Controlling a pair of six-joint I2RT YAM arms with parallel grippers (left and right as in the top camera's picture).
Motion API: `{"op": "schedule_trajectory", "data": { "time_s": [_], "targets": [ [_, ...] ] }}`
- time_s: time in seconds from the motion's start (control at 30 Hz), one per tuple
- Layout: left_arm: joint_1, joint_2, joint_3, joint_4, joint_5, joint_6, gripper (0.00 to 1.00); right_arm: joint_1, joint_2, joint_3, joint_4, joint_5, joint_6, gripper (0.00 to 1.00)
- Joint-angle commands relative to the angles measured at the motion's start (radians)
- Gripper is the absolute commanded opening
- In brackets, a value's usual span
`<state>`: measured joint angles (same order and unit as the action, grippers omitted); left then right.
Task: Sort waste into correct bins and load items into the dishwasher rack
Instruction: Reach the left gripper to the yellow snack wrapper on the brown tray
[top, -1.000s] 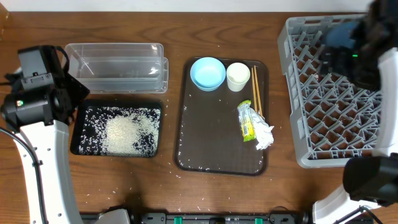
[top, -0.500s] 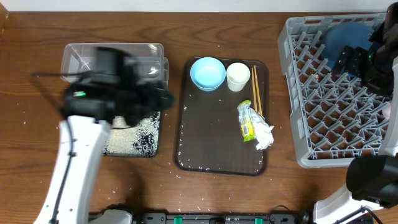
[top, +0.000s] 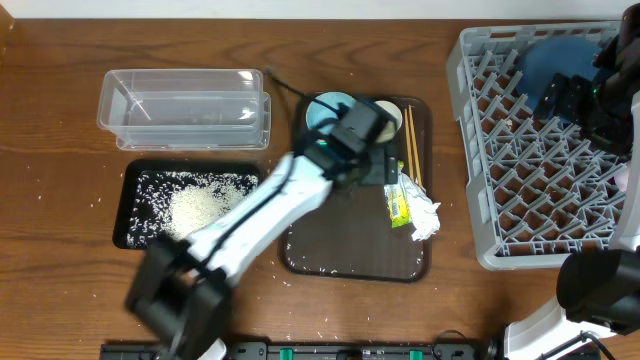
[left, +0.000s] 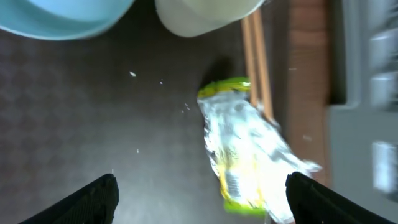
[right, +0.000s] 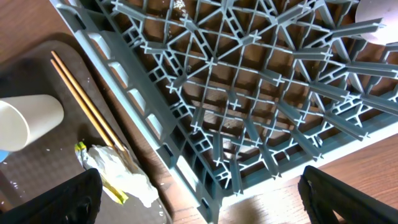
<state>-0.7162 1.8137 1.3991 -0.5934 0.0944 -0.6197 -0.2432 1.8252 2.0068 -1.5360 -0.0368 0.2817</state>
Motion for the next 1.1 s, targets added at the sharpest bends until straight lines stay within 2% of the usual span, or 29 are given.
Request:
{"op": "schedule_trajectory", "data": {
  "time_s": [0.0, 0.33, 0.5, 0.6, 0.73, 0.9, 1.07],
  "targets": [
    [-0.032, 0.066, -0.005, 0.029, -0.101, -0.014, 0.88, -0.008, -0.015, 0.004, 0.000, 0.003, 0.013, 0.99],
    [-0.113, 0.179, -0.005, 0.149, -0.111, -0.017, 0.82, -0.008, -0.015, 0.004, 0.000, 0.003, 0.013, 0.99],
    [-0.122, 0.220, -0.005, 0.180, -0.111, -0.099, 0.82, -0.008, -0.015, 0.004, 0.000, 0.003, 0.013, 0.99],
    [-0.122, 0.241, -0.005, 0.178, -0.111, -0.108, 0.81, -0.008, -0.015, 0.004, 0.000, 0.003, 0.013, 0.99],
    [-0.122, 0.252, -0.005, 0.173, -0.111, -0.108, 0.66, -0.008, -0.015, 0.004, 0.000, 0.003, 0.013, 0.99],
    [-0.122, 0.242, -0.003, 0.164, -0.114, -0.108, 0.38, -0.008, -0.015, 0.004, 0.000, 0.003, 0.013, 0.99],
    [-0.120, 0.171, 0.008, 0.122, -0.115, -0.107, 0.20, -0.008, -0.015, 0.004, 0.000, 0.003, 0.013, 0.99]
  ]
}}
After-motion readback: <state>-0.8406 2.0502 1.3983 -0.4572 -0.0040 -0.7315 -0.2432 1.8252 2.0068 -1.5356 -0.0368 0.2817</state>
